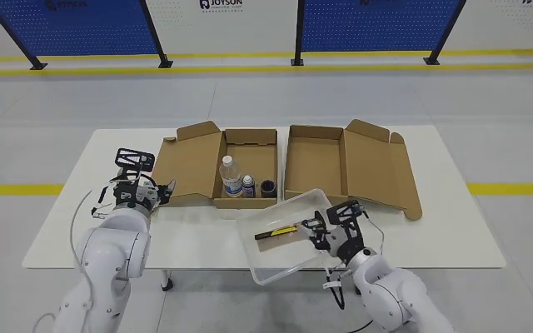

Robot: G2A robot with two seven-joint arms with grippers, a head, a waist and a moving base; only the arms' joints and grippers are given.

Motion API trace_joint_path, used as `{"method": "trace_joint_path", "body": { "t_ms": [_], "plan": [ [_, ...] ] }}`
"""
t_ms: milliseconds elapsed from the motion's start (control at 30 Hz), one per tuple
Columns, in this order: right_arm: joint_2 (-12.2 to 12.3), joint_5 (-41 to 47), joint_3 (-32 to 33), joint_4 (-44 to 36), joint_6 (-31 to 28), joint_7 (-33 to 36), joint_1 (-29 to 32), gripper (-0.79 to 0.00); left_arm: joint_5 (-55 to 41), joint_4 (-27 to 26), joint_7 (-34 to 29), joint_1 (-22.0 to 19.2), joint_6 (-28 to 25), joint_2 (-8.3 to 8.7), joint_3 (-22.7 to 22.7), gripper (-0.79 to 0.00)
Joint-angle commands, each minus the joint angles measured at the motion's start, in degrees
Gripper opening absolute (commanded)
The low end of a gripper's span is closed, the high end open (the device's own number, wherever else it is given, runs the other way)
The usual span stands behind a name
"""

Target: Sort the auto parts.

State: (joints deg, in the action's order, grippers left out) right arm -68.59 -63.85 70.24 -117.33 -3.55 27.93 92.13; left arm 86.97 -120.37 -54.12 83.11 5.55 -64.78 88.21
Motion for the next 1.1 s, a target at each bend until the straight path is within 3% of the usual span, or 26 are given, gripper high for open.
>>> {"method": "trace_joint_path", "body": {
  "t_ms": [0, 233, 867, 1067],
  "plan": [
    [0.20, -1.80, -0.16, 0.86, -4.82, 0.20, -1.84, 0.000, 0.00, 0.00, 0.00, 0.00, 0.00, 0.00, 0.00, 0.000],
    [0.80, -6.20, -1.22, 6.11, -18.08, 0.62, -7.23, 0.000, 0.00, 0.00, 0.00, 0.00, 0.00, 0.00, 0.00, 0.000],
    [0.75, -6.76, -1.78, 6.58, -18.51, 0.98, -8.76, 0.000, 0.00, 0.00, 0.00, 0.00, 0.00, 0.00, 0.00, 0.000],
    [0.38, -3.96, -3.11, 6.40, -16.72, 14.92, -15.77, 0.000, 0.00, 0.00, 0.00, 0.00, 0.00, 0.00, 0.00, 0.000]
  ]
}}
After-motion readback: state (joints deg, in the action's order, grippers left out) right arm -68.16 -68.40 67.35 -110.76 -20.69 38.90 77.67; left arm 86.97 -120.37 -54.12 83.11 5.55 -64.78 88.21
